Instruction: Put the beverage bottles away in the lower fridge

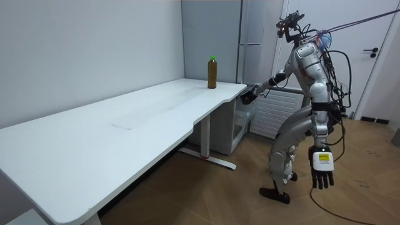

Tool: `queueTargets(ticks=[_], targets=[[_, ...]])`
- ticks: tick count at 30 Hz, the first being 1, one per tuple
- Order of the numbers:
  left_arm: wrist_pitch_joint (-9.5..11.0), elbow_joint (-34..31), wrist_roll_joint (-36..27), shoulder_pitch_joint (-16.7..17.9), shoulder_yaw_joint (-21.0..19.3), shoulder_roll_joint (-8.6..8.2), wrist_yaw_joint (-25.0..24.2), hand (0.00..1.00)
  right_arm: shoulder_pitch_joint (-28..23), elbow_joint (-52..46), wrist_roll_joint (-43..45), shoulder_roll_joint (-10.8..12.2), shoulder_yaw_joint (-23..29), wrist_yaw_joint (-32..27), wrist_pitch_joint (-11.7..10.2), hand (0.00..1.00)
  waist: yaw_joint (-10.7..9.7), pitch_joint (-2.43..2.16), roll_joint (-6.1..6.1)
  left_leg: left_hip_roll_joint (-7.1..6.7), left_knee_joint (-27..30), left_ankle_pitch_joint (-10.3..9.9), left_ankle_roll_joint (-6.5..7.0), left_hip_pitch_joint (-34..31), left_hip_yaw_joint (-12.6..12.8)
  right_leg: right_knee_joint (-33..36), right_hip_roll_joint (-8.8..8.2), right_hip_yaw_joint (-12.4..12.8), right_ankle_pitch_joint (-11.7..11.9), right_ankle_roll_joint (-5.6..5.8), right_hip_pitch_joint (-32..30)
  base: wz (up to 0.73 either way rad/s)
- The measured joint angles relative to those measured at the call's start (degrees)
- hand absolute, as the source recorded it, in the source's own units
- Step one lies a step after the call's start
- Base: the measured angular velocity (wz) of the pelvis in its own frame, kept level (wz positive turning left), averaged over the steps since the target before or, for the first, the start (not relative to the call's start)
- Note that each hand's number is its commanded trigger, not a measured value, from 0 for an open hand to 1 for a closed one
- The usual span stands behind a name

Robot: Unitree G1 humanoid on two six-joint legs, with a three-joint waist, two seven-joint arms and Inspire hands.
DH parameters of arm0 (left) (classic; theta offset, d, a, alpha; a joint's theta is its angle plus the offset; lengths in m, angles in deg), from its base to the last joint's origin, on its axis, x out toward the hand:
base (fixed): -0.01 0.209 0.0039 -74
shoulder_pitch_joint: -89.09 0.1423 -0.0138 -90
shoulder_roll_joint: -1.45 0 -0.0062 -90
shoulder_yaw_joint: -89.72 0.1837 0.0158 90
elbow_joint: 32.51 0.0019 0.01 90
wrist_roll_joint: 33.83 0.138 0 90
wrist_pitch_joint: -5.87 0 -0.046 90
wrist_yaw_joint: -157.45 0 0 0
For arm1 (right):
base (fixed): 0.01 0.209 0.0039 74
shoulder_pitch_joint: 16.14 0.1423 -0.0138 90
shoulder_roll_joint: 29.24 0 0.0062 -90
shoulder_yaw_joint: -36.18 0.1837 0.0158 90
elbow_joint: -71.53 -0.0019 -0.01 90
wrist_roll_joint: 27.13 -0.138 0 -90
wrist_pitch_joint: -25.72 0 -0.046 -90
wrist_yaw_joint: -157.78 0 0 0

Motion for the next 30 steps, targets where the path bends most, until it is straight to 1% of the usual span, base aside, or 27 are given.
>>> queueTargets(ticks=[3, 4, 5, 7, 13, 16, 18, 19, 20, 26, 30], targets=[[0.96, 0.01, 0.05, 0.0, 0.02, 0.04, 0.12, 0.0, -0.01, -0.17, -0.1, -0.07, 0.02, -1.4, -1.1, 1.0, -0.21, 0.0, 0.0, -0.66, 0.49, -0.06, 0.09, -0.14, 0.0, 1.02, -0.66, 0.15, -0.49, 0.1, -0.27, 0.1], [1.3, 0.0, 0.04, 0.0, 0.01, 0.16, 0.14, 0.0, -0.01, -0.29, -0.21, -0.19, 0.06, -1.93, -1.53, 0.68, -0.35, 0.0, 0.0, -0.88, 0.67, -0.1, 0.15, -0.12, 0.02, 1.46, -0.92, 0.18, -0.77, 0.21, -0.26, 0.12], [1.46, 0.0, 0.04, 0.0, 0.01, 0.19, 0.16, 0.0, -0.01, -0.36, -0.22, -0.31, 0.06, -2.22, -1.67, 0.0, -0.38, 0.0, 0.0, -0.96, 0.83, -0.15, 0.21, -0.12, 0.03, 1.73, -1.01, 0.2, -0.93, 0.28, -0.26, 0.11], [1.6, 0.01, 0.1, 0.0, 0.0, 0.2, 0.16, 0.0, -0.01, -0.37, -0.27, -0.43, 0.06, -3.12, -2.16, 0.0, -0.43, -0.01, 0.02, -1.33, 1.21, -0.21, 0.24, -0.09, 0.03, 2.52, -1.52, 0.23, -1.38, 0.36, -0.27, 0.1], [1.67, 0.24, 0.25, 0.34, -0.06, 0.22, 0.17, 0.0, -0.02, -0.54, -0.41, -0.64, 0.14, -6.9, -2.63, 0.0, -0.09, -0.05, 0.16, -1.21, 3.34, -1.13, 0.19, -0.24, 0.02, 4.35, -1.64, 0.29, -2.51, 0.57, -0.26, 0.01], [2.3, 0.24, 0.35, 0.86, -0.06, 0.22, 0.2, 0.0, -0.03, -0.69, -0.39, -0.65, 0.11, -8.38, -2.82, 0.0, 0.02, -0.09, 0.26, -1.08, 4.14, -1.56, 0.15, -0.27, 0.03, 5.02, -1.64, 0.31, -2.79, 0.42, -0.24, -0.01], [2.64, 0.23, 0.34, 0.86, -0.06, 0.22, 0.21, 0.0, -0.03, -0.71, -0.39, -0.66, 0.08, -8.84, -3.19, 0.0, 0.14, -0.09, 0.26, -1.05, 4.3, -1.58, 0.15, -0.28, 0.04, 5.22, -1.64, 0.33, -2.85, 0.34, -0.24, 0.0], [2.73, 0.23, 0.34, 0.88, -0.06, 0.23, 0.29, 0.0, -0.03, -0.71, -0.39, -0.66, 0.08, -9.16, -3.34, 0.0, 0.19, -0.09, 0.27, -0.69, 4.66, -1.83, 0.2, -0.25, 0.25, 5.38, -1.48, 0.37, -2.91, 0.28, -0.24, -0.05], [2.73, 0.22, 0.34, 0.92, -0.06, 0.22, 0.29, 0.0, -0.03, -0.71, -0.39, -0.66, 0.07, -9.23, -3.34, 0.0, 0.33, -0.09, 0.27, -0.63, 4.81, -1.92, 0.16, -0.21, 0.27, 5.48, -1.5, 0.35, -2.95, 0.22, -0.23, -0.06], [2.73, 0.03, 0.44, 1.49, -0.04, 0.34, 0.14, 0.0, -0.05, -0.71, -0.36, -0.68, 0.01, -10.17, -3.71, 0.0, 0.41, -0.37, 0.75, -0.62, 4.83, -1.94, 0.15, -0.06, 0.41, 5.63, -1.79, 0.16, -3.06, 0.1, -0.11, 0.0], [2.74, 0.02, 0.44, 1.71, -0.01, 0.58, -0.1, 0.0, -0.15, -0.71, -0.37, -0.9, 0.0, -10.3, -3.8, 0.0, 0.83, -0.36, 0.78, -0.45, 4.84, -1.96, 0.19, 0.06, 0.65, 5.58, -1.85, 0.16, -3.05, 0.09, -0.08, -0.01]])
